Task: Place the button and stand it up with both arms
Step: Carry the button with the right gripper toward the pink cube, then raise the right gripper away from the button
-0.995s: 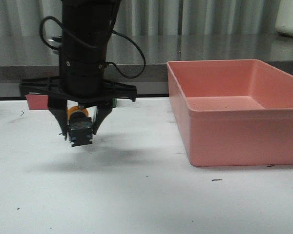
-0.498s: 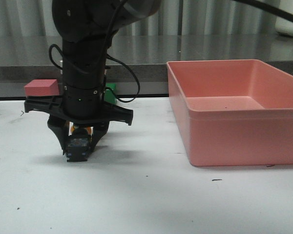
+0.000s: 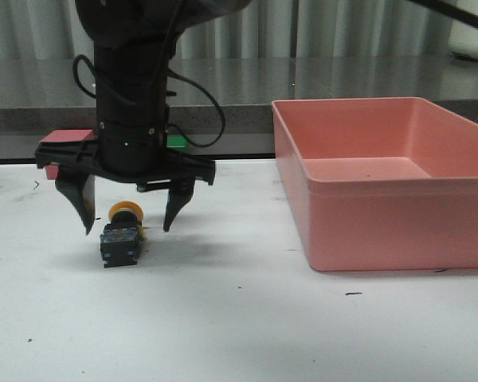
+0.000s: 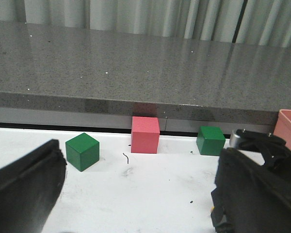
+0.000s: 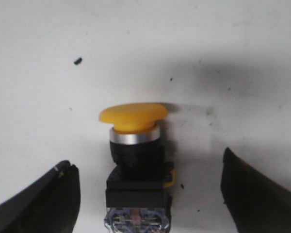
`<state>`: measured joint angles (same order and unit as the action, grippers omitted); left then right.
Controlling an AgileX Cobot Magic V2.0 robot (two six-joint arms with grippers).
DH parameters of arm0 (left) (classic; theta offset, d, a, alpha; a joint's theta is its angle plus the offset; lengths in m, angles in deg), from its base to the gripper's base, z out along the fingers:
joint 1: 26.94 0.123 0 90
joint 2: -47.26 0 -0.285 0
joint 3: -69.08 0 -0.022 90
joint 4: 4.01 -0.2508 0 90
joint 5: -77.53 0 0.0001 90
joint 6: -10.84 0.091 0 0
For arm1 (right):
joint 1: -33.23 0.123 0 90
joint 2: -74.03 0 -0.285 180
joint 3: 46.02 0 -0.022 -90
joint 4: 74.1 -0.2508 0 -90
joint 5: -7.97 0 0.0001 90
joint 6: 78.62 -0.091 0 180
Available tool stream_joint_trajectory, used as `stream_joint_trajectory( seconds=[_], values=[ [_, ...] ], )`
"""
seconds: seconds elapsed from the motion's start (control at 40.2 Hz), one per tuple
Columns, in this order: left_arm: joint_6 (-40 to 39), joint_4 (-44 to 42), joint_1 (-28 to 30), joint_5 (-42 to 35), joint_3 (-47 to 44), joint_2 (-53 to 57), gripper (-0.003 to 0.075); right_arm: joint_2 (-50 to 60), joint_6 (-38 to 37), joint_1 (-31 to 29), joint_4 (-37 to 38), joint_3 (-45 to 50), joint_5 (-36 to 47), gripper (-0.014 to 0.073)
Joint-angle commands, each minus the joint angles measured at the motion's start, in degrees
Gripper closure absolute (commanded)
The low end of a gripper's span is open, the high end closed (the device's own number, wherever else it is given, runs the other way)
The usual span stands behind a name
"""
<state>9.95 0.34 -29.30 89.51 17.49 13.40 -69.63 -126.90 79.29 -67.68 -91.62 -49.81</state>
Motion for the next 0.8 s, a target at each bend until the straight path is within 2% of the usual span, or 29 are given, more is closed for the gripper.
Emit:
stream_joint_trajectory(
  seconds=[0.0,0.075,0.149,0.299,0.398,0.473,0.697,0.771],
  values=[
    [-0.19,0.66,0.04,-4.36,1.67,-0.61,0.0124,6.67,0.99,0.01,4.34,-4.05,-0.3,-0.0025],
    [-0.19,0.66,0.04,-4.36,1.67,-0.61,0.0124,8.02,3.23,0.01,5.49,-5.49,-0.36,0.0019],
    [-0.19,0.66,0.04,-4.36,1.67,-0.61,0.0124,9.13,5.98,0.01,5.55,-6.31,-0.36,0.0131],
    [-0.19,0.66,0.04,-4.36,1.67,-0.61,0.0124,10.41,9.23,0.01,5.55,-7.84,-2.15,0.0487],
    [-0.19,0.66,0.04,-4.36,1.67,-0.61,0.0124,11.28,9.42,0.01,5.68,-8.23,-4.52,0.0672],
    [-0.19,0.66,0.04,-4.36,1.67,-0.61,0.0124,12.34,11.71,-0.17,6.41,-8.23,-6.91,0.0655],
    [-0.19,0.66,0.04,-4.36,1.67,-0.61,0.0124,17.66,28.12,-2.44,4.93,-8.23,-14.4,0.0657],
    [-0.19,0.66,0.04,-4.36,1.67,-0.61,0.0124,19.52,31.01,-4.35,4.8,-8.23,-17.23,0.0657]
  ],
)
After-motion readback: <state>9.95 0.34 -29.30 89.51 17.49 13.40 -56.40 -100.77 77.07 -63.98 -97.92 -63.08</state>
